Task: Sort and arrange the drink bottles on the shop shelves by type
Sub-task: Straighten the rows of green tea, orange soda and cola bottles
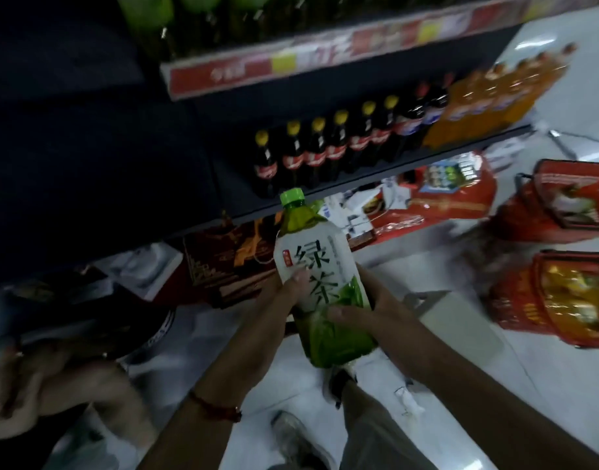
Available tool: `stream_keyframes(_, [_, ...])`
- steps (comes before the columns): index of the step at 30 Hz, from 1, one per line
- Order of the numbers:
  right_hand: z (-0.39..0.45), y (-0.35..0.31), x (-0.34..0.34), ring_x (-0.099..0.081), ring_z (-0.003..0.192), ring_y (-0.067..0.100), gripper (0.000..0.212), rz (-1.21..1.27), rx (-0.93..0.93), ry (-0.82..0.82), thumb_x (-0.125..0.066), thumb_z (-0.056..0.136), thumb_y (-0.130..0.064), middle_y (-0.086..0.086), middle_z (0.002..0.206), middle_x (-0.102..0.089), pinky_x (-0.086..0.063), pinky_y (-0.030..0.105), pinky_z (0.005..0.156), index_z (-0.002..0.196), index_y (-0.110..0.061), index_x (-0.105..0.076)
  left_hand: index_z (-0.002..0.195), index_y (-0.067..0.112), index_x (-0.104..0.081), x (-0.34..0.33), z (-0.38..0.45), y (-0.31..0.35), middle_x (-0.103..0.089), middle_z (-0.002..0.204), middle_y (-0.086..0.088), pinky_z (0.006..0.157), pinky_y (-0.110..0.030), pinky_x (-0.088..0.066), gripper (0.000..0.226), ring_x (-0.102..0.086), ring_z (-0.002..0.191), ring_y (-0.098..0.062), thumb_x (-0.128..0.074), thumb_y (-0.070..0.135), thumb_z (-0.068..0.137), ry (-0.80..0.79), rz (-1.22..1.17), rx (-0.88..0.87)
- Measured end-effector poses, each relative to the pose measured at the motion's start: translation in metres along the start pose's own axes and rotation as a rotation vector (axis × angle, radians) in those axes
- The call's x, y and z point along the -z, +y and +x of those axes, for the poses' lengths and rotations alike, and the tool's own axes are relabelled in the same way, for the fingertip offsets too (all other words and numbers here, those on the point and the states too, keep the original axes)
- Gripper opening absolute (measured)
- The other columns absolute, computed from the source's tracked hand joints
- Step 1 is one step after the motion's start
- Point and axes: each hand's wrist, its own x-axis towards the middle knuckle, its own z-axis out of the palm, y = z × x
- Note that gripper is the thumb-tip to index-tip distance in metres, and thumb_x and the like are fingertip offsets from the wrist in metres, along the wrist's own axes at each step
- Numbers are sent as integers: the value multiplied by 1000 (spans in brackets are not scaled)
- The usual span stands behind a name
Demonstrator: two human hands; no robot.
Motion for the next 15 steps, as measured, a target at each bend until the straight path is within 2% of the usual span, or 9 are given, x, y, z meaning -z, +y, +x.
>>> stream_keyframes(2, [-41,-22,9,-64,114,31,68,92,37,22,-73,78,-9,9,126,-66,-54,44,91,140,-20,-46,126,24,-63,-23,-23,26,-69,125,-6,71,-31,-55,42,-70,98,-23,-66,40,87,-83,44,-61])
stream_keyframes(3, [-59,-30,15,-63,115,34,68,144,55,26,-72,78,-10,12,128,-65,-53,45,91,140,-17,-45,130,16,-59,-33,-34,32,-63,132,-11,71,-31,-51,39,-67,101,-27,-62,30,94,-93,107,-97])
stream_keyframes(4, [-76,-37,21,-62,116,36,67,201,73,30,-70,79,-9,15,129,-63,-52,45,91,140,-14,-45,134,14,-56,-49,-41,45,-61,135,-11,74,-26,-49,38,-64,108,-25,-58,24,98,-111,186,-119])
stream_keyframes(5, [-90,-44,29,-61,117,37,64,264,92,32,-67,80,-7,17,130,-62,-52,44,92,140,-12,-45,131,19,-58,-64,-43,57,-66,129,-3,72,-16,-46,35,-65,110,-16,-60,25,97,-130,302,-129])
stream_keyframes(7, [-115,-51,46,-57,120,40,61,384,127,32,-66,81,-8,21,133,-59,-50,45,96,139,-10,-47,118,38,-61,-107,-52,80,-73,111,14,66,-7,-50,34,-69,94,4,-68,43,84,-222,393,-123])
stream_keyframes(9, [-135,-57,64,-55,122,40,68,494,177,42,-77,75,-18,22,135,-56,-47,47,99,137,-10,-51,116,45,-60,-132,-52,92,-72,110,23,70,-8,-51,41,-67,95,9,-70,58,78,-333,454,-156])
stream_keyframes(13, [-163,-66,99,-62,115,33,68,666,251,120,-85,67,-36,20,132,-60,-51,45,94,126,-11,-64,122,51,-60,-187,-33,114,-69,119,22,82,-17,-52,55,-66,107,3,-66,69,70,-534,563,-198])
stream_keyframes(15, [-172,-73,116,-63,114,32,67,708,278,174,-86,65,-42,19,130,-61,-50,46,97,123,-15,-67,113,55,-66,-215,-23,122,-71,115,23,81,-14,-51,43,-66,109,-1,-65,65,71,-556,595,-199])
